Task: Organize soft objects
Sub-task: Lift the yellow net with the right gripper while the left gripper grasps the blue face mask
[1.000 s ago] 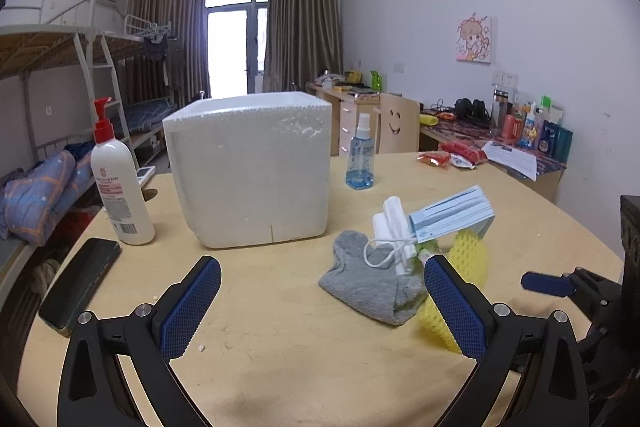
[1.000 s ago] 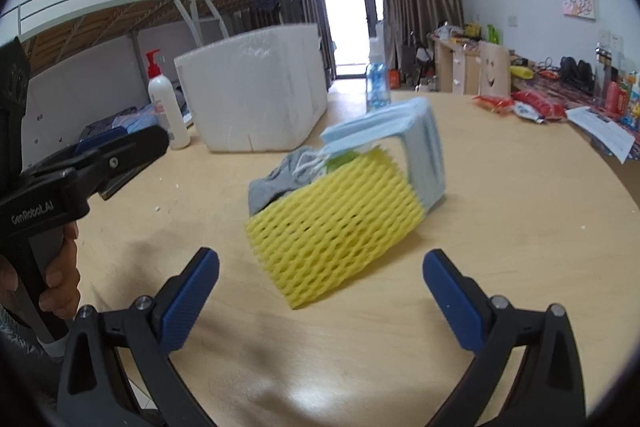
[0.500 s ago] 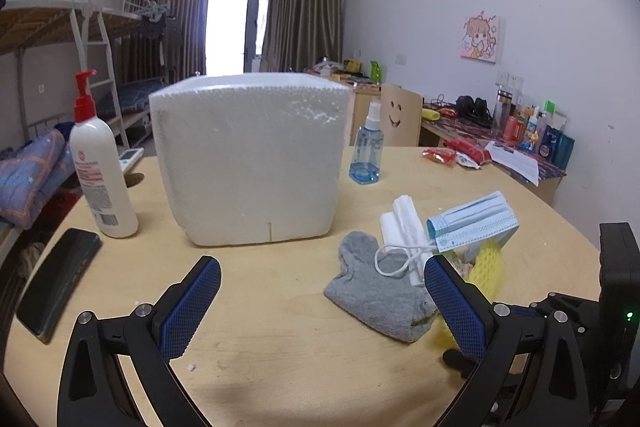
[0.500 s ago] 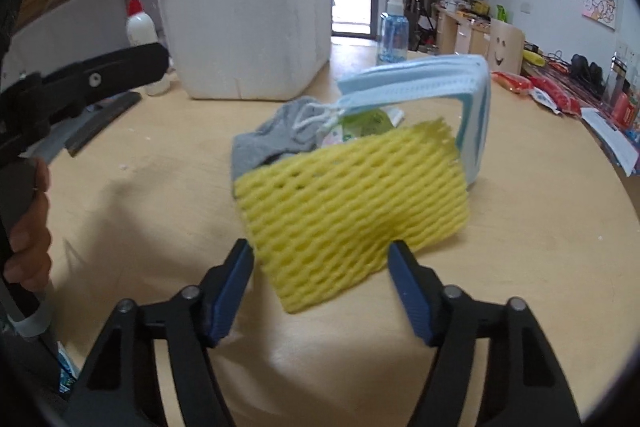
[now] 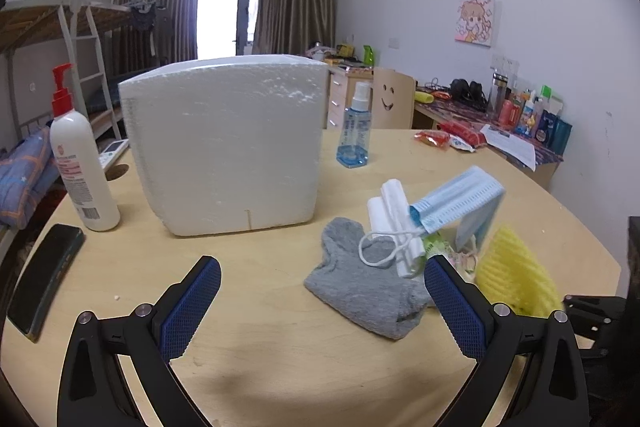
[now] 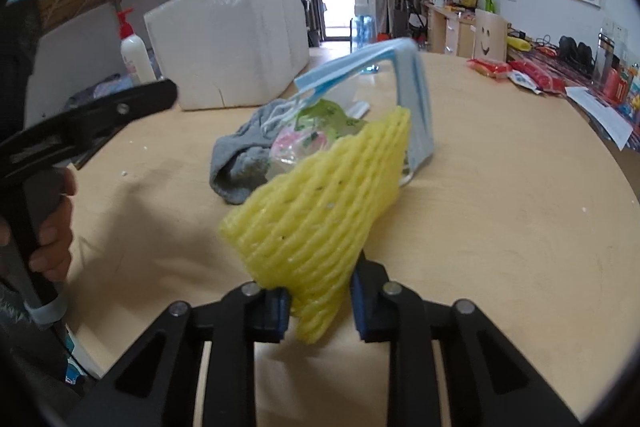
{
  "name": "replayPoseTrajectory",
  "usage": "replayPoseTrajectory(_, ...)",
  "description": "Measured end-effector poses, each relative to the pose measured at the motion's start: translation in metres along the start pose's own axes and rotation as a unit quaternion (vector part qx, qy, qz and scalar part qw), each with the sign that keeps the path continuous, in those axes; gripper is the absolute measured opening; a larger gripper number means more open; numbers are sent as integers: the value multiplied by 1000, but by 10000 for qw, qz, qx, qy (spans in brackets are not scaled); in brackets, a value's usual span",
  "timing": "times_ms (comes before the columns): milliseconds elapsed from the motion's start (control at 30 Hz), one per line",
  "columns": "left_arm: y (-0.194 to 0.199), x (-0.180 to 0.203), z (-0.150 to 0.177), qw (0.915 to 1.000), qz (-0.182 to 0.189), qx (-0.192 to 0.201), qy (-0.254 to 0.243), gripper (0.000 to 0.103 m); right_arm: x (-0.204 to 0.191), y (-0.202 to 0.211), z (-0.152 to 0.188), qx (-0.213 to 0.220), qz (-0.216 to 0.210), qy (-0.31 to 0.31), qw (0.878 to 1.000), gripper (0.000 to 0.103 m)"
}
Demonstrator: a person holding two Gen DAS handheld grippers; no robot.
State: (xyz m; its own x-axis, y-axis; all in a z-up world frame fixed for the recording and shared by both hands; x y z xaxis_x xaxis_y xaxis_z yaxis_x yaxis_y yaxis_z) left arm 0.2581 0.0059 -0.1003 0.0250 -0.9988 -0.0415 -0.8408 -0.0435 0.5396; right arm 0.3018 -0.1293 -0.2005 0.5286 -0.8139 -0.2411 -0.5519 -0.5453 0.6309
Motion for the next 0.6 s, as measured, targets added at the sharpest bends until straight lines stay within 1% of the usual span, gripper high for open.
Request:
replayPoseTrajectory(133,2,15,-5,10000,43,41,-50,102,4,16,2,208,-81,50,9997,27)
replayPoseTrajectory(300,3,43,-17,9996,163,96,-210,102,16,26,2,384,-104,-12,9992,27)
replayPoseTrajectory(500,-3,73,-33,9983,27,233,-526,102,32,41,2,579,-110,-168,9981,27)
replayPoseTrajectory(600,-5,80,-37,9971,-64,342,-680,102,43,47,4,663,-85,-282,9974,27)
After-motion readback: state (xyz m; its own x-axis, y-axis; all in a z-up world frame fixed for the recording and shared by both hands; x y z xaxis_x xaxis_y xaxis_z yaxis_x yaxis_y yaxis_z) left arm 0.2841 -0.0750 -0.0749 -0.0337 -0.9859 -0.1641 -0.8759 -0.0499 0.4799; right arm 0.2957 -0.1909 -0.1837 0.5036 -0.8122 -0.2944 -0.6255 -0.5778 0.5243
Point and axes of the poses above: each gripper's, at about its wrist camera, not at the fingertips, and y roughly against the way its jaws point, x to its right, z to its underside, the point moved 8 cm from there along -y, roughly the way its jaws point, and after that the axes turned 12 degrees about -z, right-handed, at the moved point
